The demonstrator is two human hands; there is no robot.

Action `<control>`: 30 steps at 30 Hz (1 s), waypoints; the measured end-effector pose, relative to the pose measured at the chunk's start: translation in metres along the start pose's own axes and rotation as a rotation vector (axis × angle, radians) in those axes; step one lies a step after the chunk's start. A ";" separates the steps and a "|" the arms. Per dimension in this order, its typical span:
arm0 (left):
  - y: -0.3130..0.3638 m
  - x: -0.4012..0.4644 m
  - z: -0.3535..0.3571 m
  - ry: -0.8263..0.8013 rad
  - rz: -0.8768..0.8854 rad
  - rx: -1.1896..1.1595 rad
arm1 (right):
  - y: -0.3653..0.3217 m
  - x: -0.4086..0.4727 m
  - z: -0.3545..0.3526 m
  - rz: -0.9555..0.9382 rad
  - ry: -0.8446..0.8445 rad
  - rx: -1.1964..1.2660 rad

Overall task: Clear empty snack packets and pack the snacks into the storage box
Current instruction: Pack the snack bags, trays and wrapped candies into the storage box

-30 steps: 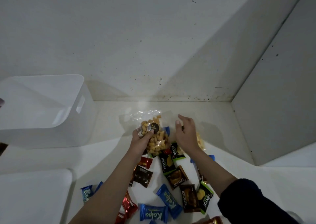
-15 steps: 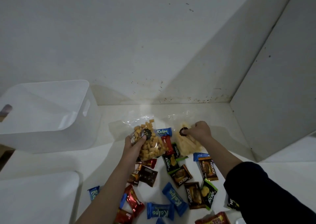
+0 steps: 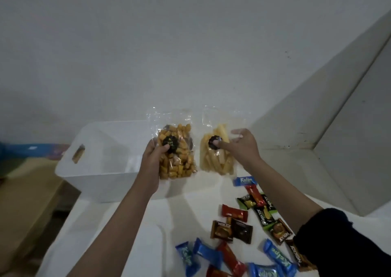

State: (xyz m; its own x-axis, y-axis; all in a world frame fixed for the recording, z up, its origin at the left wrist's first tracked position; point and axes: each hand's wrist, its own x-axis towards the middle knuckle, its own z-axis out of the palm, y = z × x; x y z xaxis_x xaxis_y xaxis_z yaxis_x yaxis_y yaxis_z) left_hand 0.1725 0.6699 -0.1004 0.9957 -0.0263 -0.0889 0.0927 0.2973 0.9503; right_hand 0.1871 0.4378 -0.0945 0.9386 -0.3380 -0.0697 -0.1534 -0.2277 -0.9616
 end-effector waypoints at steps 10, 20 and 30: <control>0.079 0.098 -0.164 -0.142 0.042 0.292 | -0.065 -0.005 0.163 0.004 0.100 0.123; 0.032 0.211 -0.234 -0.350 -0.268 0.388 | -0.045 0.010 0.228 0.043 0.116 -0.097; -0.002 0.246 -0.231 -0.683 -0.615 0.431 | -0.033 0.012 0.227 -0.032 0.257 -0.259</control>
State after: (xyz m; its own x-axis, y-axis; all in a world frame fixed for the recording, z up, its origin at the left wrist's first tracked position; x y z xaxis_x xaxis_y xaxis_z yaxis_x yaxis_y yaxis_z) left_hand 0.4164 0.8835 -0.1935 0.5504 -0.6390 -0.5374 0.4474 -0.3178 0.8360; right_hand 0.2733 0.6486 -0.1236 0.8408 -0.5380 0.0596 -0.2298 -0.4545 -0.8606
